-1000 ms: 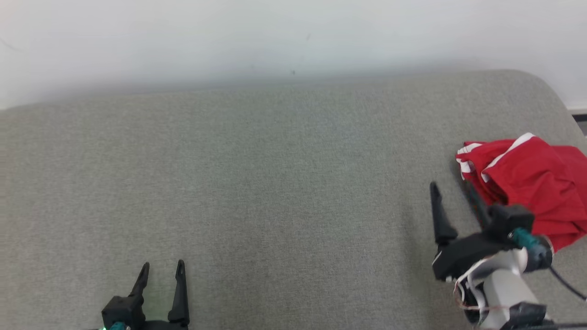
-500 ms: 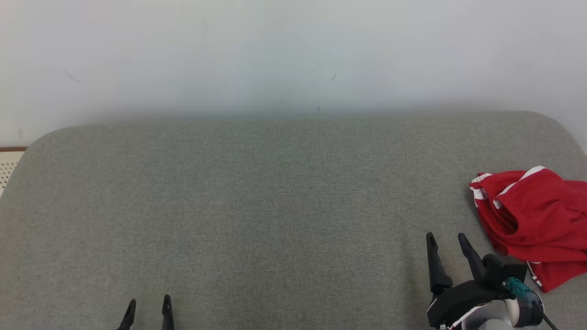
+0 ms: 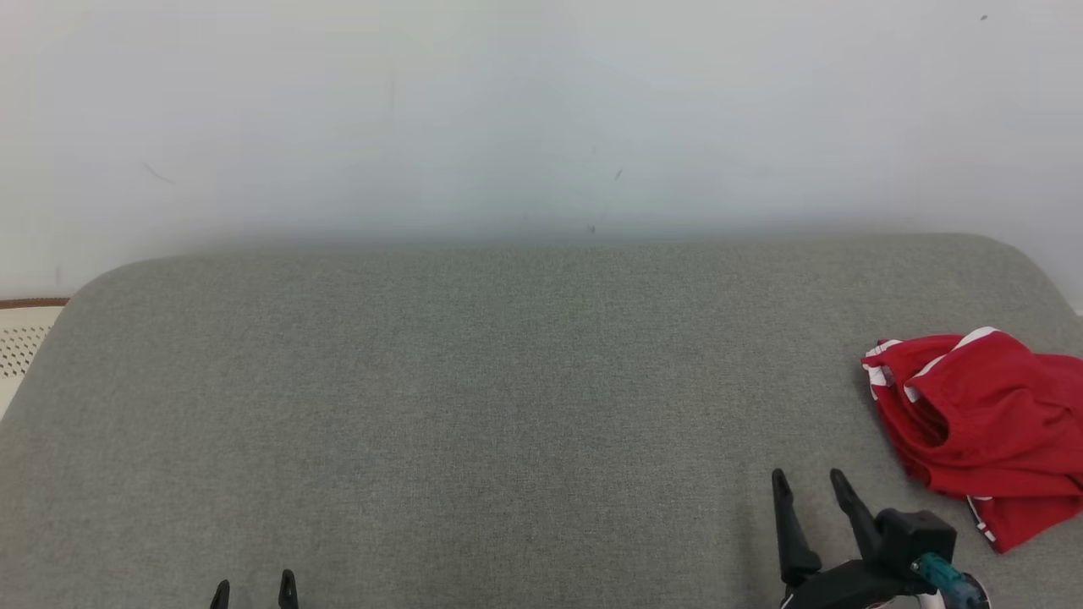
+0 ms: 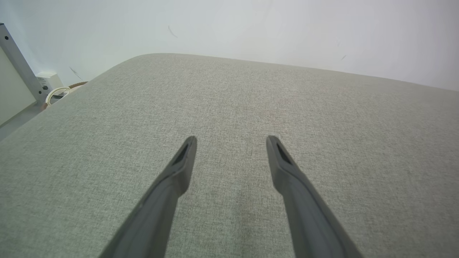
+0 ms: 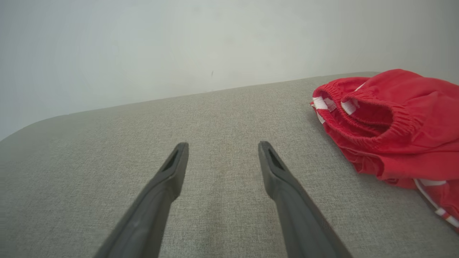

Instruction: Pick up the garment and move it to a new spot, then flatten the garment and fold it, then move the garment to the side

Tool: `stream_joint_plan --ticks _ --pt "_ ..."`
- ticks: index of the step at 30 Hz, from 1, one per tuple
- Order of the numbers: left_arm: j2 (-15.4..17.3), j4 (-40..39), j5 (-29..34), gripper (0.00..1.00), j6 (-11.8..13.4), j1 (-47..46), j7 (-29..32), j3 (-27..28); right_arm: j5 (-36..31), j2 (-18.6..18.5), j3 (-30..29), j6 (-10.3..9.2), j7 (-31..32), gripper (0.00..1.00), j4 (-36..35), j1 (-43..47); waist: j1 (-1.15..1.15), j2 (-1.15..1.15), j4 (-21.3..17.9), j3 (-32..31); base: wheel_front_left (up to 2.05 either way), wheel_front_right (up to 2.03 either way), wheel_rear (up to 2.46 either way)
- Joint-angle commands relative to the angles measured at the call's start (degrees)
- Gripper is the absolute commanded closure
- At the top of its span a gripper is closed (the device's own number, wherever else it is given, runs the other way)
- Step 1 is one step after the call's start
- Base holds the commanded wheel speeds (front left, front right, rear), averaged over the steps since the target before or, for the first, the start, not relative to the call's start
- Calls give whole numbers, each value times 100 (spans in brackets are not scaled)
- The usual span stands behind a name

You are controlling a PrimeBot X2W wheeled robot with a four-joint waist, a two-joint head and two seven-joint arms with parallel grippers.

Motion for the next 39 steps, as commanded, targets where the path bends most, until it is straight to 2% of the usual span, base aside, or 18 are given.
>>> stream_joint_plan --ticks 1,11,27,39 --pt "6 -56 62 0 1 123 -6 36 -82 27 102 -3 0 0 -84 104 1 0 0 -8 0 0 0" --pt "6 -213 53 0 41 143 -6 -18 -223 132 -20 -3 0 0 -512 307 1 0 77 -9 0 0 0" --pt "6 -273 29 0 90 120 -5 -1 -299 180 -102 -3 0 0 -662 301 1 0 39 55 0 0 0" --pt "6 -265 71 0 142 74 -5 -51 -356 188 41 -3 -1 0 -343 297 1 0 -10 76 0 0 0"
